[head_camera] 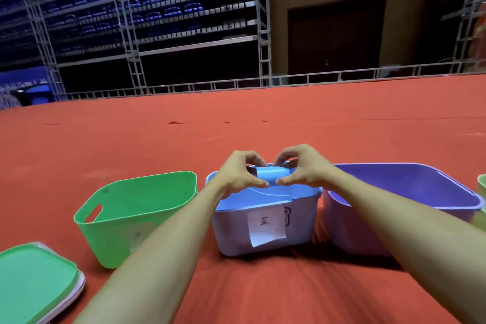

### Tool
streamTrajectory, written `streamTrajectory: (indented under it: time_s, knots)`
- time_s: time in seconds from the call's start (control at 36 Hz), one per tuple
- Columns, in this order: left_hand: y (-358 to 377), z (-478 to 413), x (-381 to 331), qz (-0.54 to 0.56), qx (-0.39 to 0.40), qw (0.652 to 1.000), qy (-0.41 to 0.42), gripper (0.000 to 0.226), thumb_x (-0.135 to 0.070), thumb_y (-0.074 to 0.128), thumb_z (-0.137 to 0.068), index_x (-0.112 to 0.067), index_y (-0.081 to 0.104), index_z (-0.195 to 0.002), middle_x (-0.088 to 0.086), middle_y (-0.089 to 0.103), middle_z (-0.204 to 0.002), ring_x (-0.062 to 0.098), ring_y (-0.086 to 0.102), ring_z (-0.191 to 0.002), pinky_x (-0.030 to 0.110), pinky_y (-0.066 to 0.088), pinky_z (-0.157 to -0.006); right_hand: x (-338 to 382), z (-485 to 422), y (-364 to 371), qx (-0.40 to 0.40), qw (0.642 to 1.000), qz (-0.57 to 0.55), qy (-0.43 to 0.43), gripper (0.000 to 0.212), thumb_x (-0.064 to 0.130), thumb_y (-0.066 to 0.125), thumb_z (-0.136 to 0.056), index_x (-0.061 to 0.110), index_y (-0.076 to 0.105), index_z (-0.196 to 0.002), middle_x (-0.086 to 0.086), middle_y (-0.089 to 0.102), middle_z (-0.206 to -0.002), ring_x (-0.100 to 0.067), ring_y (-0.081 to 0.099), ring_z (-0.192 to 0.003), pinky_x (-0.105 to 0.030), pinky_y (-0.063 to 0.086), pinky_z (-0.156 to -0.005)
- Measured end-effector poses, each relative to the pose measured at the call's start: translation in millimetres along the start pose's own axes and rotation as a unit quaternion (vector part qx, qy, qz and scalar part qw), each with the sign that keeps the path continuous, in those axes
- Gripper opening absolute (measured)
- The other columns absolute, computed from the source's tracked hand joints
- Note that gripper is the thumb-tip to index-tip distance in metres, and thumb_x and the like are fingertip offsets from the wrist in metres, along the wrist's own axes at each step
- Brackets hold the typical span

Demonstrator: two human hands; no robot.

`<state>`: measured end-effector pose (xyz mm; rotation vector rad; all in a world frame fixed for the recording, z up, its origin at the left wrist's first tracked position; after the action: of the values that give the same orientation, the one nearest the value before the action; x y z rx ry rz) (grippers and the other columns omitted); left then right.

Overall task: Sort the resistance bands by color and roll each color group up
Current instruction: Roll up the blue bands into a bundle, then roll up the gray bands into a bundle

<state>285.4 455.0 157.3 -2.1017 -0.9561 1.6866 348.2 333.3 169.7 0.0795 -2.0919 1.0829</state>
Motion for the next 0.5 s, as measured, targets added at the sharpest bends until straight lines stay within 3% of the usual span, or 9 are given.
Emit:
streamTrajectory:
  time_s: [0.11, 0.22, 0.33, 0.42, 0.5]
  knots:
    - [1, -15, 19, -0.020, 0.000, 1.000, -0.019, 0.040, -0.026, 0.083, -0.041, -0.023, 0.066, -0.078, 0.018, 0.071, -0.089, 0.026, 0.065, -0.069, 0.049, 0.056, -0.073, -13, -19, 11, 0.009, 0.999, 0.031, 0.003, 0.034, 0.005, 0.083, -0.061, 0.031, 0.063, -0.073, -0.001, 0.069, -0.083, -0.016, 0.068, -0.076, -0.033, 0.056, -0.072]
    - [3, -22, 37, -0.041, 0.005, 0.999, -0.027, 0.039, -0.021, 0.085, -0.045, -0.019, 0.066, -0.079, 0.018, 0.070, -0.088, 0.021, 0.062, -0.067, 0.048, 0.055, -0.071, -20, -30, 24, 0.031, 0.997, 0.076, 0.005, 0.030, 0.011, 0.083, -0.060, 0.028, 0.064, -0.076, 0.010, 0.067, -0.080, -0.011, 0.066, -0.075, -0.022, 0.053, -0.069]
    - [7, -24, 49, -0.067, 0.019, 0.997, -0.036, 0.038, -0.015, 0.089, -0.050, -0.015, 0.066, -0.081, 0.012, 0.071, -0.085, 0.018, 0.060, -0.064, 0.045, 0.055, -0.070, -28, -35, 38, 0.060, 0.993, 0.100, 0.010, 0.028, 0.017, 0.085, -0.061, 0.023, 0.068, -0.082, 0.009, 0.070, -0.083, -0.009, 0.066, -0.079, -0.027, 0.055, -0.076]
    - [17, -25, 54, -0.102, 0.057, 0.992, -0.046, 0.038, -0.012, 0.090, -0.059, -0.014, 0.066, -0.088, 0.006, 0.069, -0.092, 0.018, 0.061, -0.074, 0.036, 0.052, -0.071, -37, -36, 51, 0.097, 0.987, 0.124, 0.023, 0.029, 0.021, 0.086, -0.063, 0.023, 0.067, -0.084, 0.007, 0.070, -0.090, -0.011, 0.068, -0.086, -0.034, 0.056, -0.081]
    - [28, -22, 56, -0.156, 0.107, 0.980, -0.056, 0.045, -0.019, 0.088, -0.067, -0.012, 0.065, -0.105, 0.003, 0.064, -0.110, 0.017, 0.061, -0.096, 0.030, 0.051, -0.086, -36, -34, 54, 0.107, 0.983, 0.148, 0.023, 0.032, 0.027, 0.086, -0.066, 0.024, 0.066, -0.091, 0.008, 0.069, -0.098, -0.011, 0.068, -0.090, -0.033, 0.055, -0.082]
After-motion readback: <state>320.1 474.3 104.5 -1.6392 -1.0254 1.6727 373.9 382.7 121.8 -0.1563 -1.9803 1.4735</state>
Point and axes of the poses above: each hand's wrist, its own z-axis away from the middle knuckle, its own y-axis out of the palm, x = y × z, the point moved 10 cm from there along -z, towards the middle knuckle
